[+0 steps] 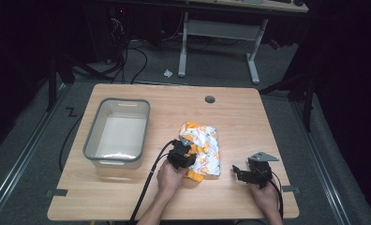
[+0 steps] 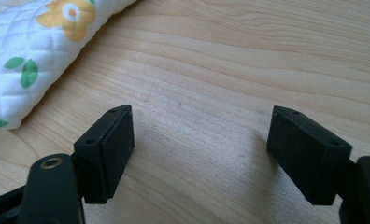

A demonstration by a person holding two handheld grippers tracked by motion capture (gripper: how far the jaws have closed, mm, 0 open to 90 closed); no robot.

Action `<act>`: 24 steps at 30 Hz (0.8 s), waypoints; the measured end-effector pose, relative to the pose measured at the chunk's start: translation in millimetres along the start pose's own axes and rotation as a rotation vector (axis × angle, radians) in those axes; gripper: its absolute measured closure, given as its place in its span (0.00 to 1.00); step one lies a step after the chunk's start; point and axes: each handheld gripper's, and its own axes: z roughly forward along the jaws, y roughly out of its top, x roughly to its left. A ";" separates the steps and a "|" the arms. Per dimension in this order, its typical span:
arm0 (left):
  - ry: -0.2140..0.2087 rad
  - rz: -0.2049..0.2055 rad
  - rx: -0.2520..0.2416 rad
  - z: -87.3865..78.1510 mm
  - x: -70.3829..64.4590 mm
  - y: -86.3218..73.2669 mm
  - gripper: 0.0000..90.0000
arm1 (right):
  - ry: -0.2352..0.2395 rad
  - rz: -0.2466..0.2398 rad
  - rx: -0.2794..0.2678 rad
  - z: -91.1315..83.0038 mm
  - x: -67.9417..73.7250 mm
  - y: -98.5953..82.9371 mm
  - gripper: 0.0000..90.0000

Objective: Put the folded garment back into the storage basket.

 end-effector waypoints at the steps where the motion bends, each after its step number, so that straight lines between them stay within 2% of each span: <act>1: -0.002 0.001 -0.002 0.0 0.1 -0.2 0.72 | 0.000 -0.001 0.000 0.0 0.0 0.0 0.26; 4: -0.006 0.005 -0.012 -0.2 0.4 -0.6 0.74 | 0.000 -0.001 0.000 0.0 -0.1 0.0 0.26; 10: -0.034 -0.013 -0.025 -3.0 4.0 0.3 0.75 | 0.000 -0.001 0.000 0.0 -0.1 0.0 0.26; 19: -0.053 -0.014 -0.081 -19.5 3.9 4.5 0.76 | 0.000 -0.002 0.000 0.1 -0.2 0.0 0.26; 24: -0.062 -0.008 -0.096 -28.3 4.7 5.7 0.76 | 0.000 -0.002 0.000 0.1 -0.1 0.0 0.26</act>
